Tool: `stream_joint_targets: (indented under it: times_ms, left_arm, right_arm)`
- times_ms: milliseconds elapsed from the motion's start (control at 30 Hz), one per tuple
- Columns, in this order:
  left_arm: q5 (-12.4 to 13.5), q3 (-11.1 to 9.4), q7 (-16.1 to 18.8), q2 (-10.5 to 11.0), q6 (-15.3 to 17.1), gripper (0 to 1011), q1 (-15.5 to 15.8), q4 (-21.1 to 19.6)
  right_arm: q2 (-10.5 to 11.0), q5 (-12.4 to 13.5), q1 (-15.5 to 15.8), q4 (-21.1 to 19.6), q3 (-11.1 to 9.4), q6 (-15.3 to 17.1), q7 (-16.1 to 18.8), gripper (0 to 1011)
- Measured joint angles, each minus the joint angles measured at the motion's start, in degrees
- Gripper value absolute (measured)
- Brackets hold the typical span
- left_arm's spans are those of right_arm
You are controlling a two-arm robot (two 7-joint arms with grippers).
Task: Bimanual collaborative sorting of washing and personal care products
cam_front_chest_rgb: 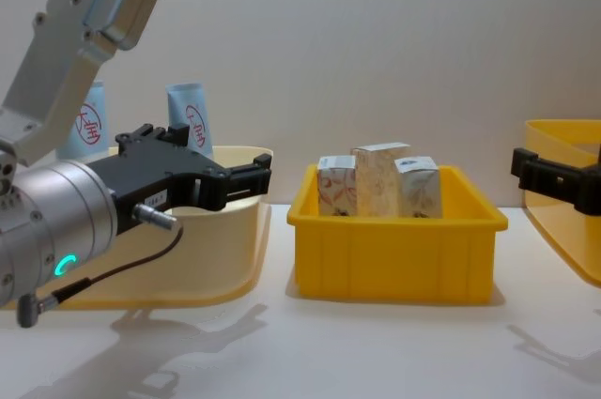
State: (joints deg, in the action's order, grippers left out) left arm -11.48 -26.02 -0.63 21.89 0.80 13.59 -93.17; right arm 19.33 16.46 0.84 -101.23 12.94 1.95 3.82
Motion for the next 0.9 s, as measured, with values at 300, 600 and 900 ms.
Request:
stream_joint_targets:
  times_ms: [300, 600, 900]
  left_arm:
    - [0.0, 0.0, 0.0, 0.0, 0.0, 1004, 0.0, 0.0]
    - [0.0, 0.0, 0.0, 0.0, 0.0, 1003, 0.0, 0.0]
    - [0.0, 0.0, 0.0, 0.0, 0.0, 1003, 0.0, 0.0]
  right_arm:
    - [0.0, 0.0, 0.0, 0.0, 0.0, 0.0, 0.0, 1004]
    - [0.0, 0.0, 0.0, 0.0, 0.0, 0.0, 0.0, 1004]
    - [0.0, 0.0, 0.0, 0.0, 0.0, 0.0, 0.0, 1004]
